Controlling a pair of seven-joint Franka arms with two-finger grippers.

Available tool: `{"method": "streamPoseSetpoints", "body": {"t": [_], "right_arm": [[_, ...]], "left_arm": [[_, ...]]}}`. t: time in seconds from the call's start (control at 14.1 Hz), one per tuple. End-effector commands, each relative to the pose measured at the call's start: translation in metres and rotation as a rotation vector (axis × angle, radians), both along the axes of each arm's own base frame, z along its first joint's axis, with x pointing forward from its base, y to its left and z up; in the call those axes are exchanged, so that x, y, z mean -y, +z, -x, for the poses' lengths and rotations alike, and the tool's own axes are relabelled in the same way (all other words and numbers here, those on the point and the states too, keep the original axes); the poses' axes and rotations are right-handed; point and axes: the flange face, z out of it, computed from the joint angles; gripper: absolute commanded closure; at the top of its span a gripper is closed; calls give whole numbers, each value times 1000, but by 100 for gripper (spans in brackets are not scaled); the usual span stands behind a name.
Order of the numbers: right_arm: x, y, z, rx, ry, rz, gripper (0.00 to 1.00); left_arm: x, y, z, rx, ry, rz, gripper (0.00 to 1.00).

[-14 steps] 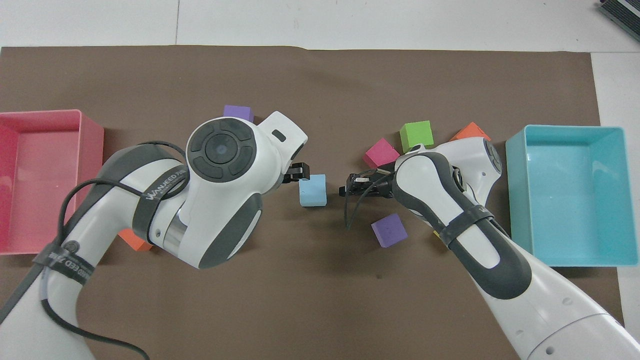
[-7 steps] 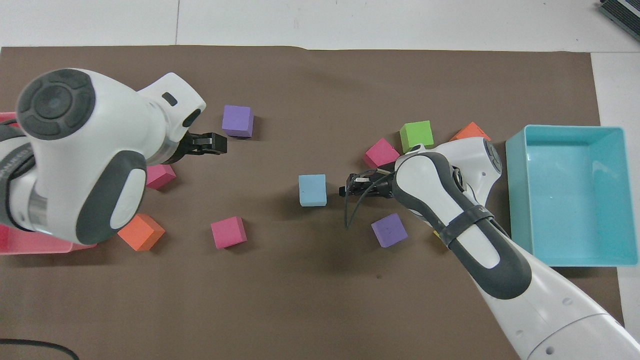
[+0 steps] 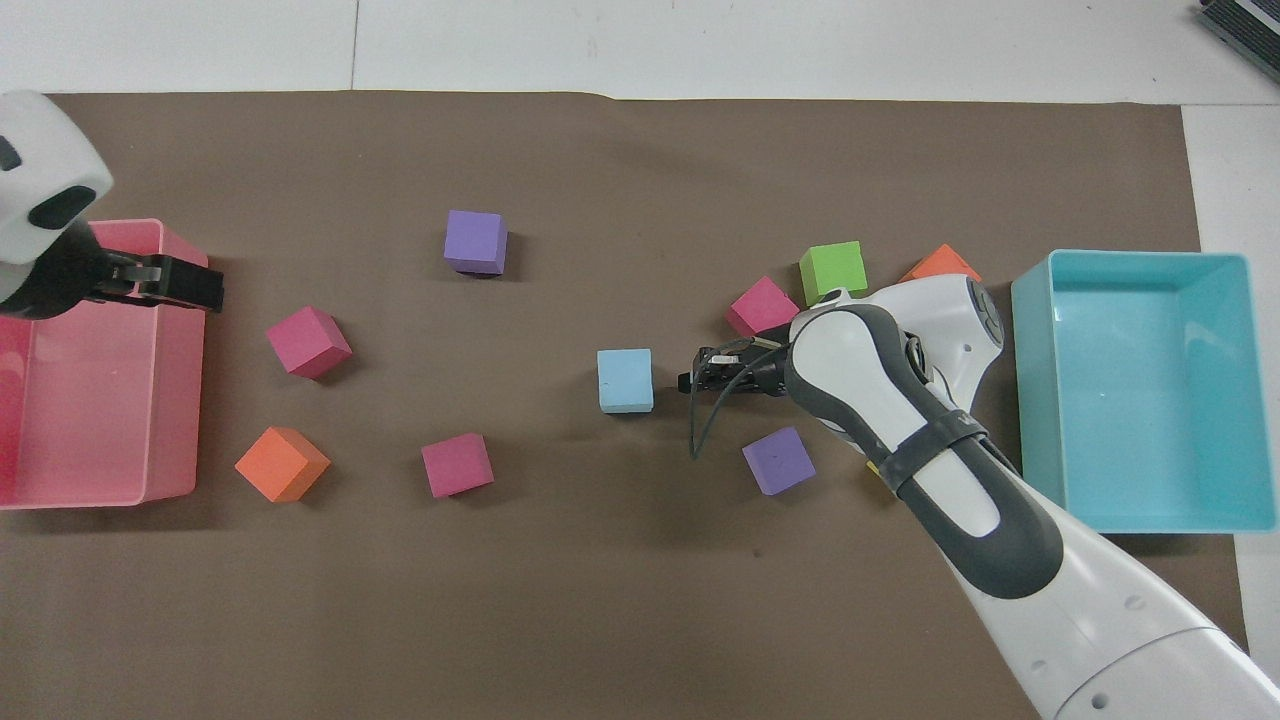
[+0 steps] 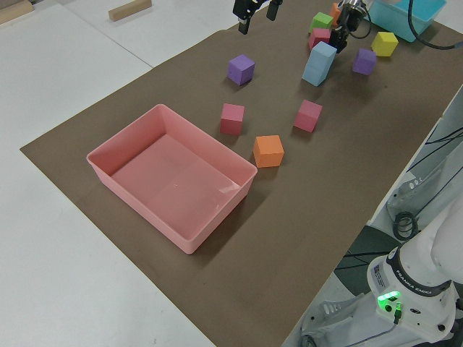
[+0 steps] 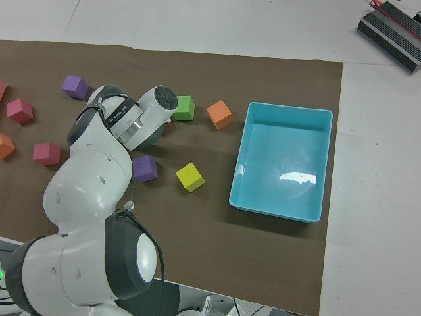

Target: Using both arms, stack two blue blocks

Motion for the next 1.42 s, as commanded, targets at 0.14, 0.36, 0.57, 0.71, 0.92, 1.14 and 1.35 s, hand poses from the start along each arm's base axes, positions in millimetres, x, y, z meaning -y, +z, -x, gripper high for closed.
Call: {"method": "streamPoseSetpoints", "body": {"t": [0.14, 0.36, 0.57, 0.71, 0.92, 1.14, 1.35], "right_arm": [[3, 11, -3, 19, -19, -19, 100], [3, 21, -5, 35, -5, 1, 100], [10, 34, -7, 47, 16, 36, 73], [11, 49, -8, 63, 36, 90, 39], [23, 77, -10, 89, 45, 174, 0], [48, 96, -14, 96, 43, 221, 0], [71, 120, -20, 97, 87, 345, 0]], "left_arm": [[-12, 34, 25, -94, -23, 4, 0], [-24, 38, 28, -119, 0, 5, 0], [-24, 48, 41, -118, 1, 9, 0], [-23, 49, 39, -107, 0, 7, 0], [-19, 50, 43, -116, -7, 5, 0], [-16, 51, 41, -105, -13, 6, 0], [-16, 50, 38, -103, -14, -3, 0]]}}
